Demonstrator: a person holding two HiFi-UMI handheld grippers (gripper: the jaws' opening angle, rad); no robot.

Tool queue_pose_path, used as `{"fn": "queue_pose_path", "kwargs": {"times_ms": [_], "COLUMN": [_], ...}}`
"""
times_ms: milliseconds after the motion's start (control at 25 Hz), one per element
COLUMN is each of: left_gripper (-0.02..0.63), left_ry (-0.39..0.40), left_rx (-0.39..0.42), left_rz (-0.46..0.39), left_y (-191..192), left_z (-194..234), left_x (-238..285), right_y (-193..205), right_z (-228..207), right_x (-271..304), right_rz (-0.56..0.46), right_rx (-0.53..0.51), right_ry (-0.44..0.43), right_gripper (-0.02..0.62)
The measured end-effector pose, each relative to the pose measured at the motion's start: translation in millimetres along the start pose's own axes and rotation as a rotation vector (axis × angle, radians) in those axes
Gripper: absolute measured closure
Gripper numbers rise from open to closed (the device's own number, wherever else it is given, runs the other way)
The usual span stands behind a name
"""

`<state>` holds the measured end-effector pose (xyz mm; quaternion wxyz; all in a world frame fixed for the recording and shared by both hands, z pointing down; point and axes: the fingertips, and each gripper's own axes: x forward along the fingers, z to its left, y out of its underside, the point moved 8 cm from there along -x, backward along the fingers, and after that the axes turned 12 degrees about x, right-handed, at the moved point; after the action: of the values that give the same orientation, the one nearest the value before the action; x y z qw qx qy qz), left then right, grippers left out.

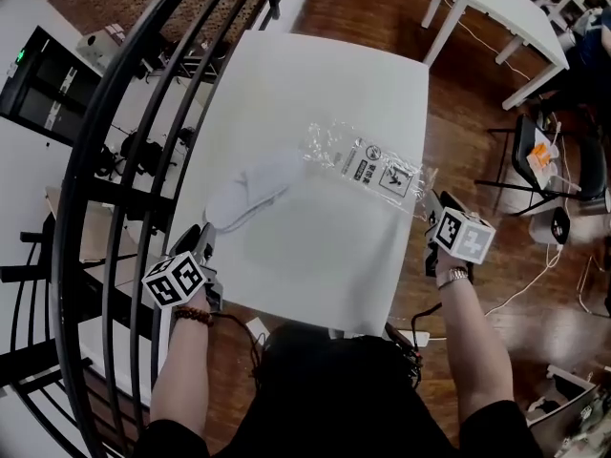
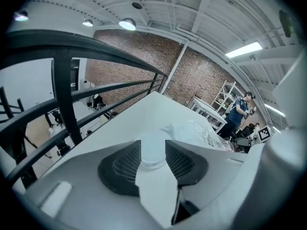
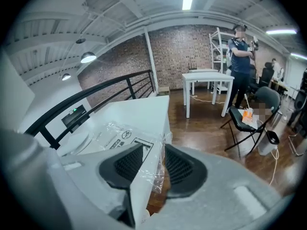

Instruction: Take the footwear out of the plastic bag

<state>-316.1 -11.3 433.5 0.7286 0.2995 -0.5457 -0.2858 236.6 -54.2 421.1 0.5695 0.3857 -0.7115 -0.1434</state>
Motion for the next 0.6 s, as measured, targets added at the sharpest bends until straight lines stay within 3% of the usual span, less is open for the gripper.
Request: {"fn": "queue_pose_path", "kwargs": {"times_ms": [280, 600], "left_gripper": [0.504, 0.589], "left_ry": [0.053, 0.126], "left_rx": [0.126, 0.221], "left_rz": [-0.087, -0.158], "left_y": [1, 25], "left_z": [-71, -161], "left_x": [-38, -78], "right_y": [13, 38], "right_z": [20, 30], "right_x": [-38, -92], "right_rz": [-0.043, -0.076], "right_rx": [-0.181, -0.362], "right_ry": [-0.138, -0.282], "right_gripper": [0.599, 0.603]}}
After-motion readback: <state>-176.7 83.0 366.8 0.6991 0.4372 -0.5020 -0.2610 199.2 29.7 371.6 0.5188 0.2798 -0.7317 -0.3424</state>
